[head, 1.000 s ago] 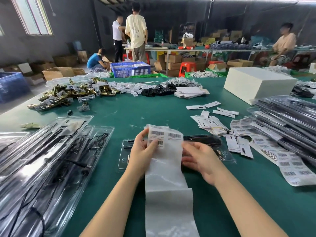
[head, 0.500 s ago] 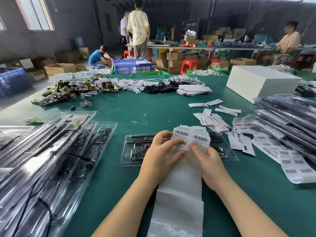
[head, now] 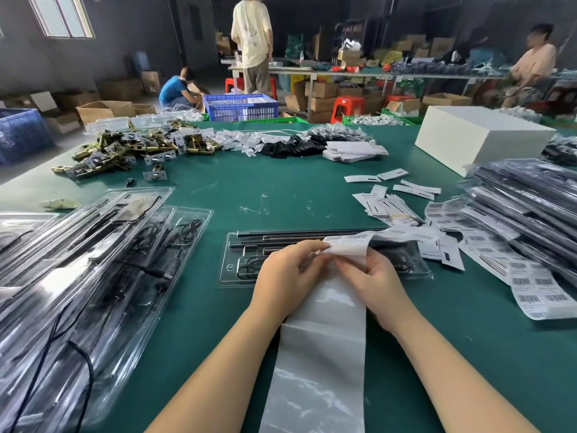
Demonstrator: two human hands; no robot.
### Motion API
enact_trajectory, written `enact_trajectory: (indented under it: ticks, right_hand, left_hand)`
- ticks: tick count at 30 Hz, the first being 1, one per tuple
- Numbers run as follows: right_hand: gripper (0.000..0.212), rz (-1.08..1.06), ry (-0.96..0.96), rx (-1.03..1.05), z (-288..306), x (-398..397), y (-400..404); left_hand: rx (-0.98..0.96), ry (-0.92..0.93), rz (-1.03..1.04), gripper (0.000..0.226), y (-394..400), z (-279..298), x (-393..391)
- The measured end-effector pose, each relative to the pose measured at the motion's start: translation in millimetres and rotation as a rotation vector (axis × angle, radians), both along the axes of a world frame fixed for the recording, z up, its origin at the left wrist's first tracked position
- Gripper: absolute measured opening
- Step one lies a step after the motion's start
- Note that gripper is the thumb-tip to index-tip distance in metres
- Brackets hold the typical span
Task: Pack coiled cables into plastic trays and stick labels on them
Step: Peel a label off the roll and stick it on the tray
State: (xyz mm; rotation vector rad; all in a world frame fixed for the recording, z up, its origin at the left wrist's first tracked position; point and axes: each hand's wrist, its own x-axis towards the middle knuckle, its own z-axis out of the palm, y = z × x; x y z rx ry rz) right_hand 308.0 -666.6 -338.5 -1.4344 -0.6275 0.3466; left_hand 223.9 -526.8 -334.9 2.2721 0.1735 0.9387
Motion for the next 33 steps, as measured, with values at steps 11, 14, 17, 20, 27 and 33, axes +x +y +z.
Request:
enact_trajectory:
  ticks: [11, 14, 17, 20, 27, 33]
  right_hand:
    - [0.026, -0.029, -0.074, -0.108, 7.8, -4.9, -0.1]
    - [0.025, -0.041, -0.01, -0.11, 9.0, -5.7, -0.3]
    - [0.032, -0.091, 0.132, -0.101, 14.6, 1.8, -5.5]
    - [0.054, -0.011, 0.247, -0.205, 29.3, 21.0, -21.7]
    - [0.052, -0.229, -0.054, -0.958, 81.0, 98.9, -99.9]
    - [0.051, -0.281, -0.846, -1.395, 68.9, 76.6, -95.2]
  left_hand:
    - [-0.321, -0.092, 0.059, 0.014, 4.4, -5.9, 5.6]
    - [-0.427, -0.187, 0.208, 0.023, 7.1, -2.5, 4.6]
    - [-0.654, -0.321, 0.325, 0.023, 9.8, 2.7, 5.2]
    - [-0.964, -0.395, 0.303, 0.022, 13.1, 6.8, 5.8]
    - [-0.819, -0.284, 0.328, 0.025, 12.2, -1.6, 9.2]
    - [-0.805, -0.261, 0.292, 0.025, 11.3, -3.1, 9.3]
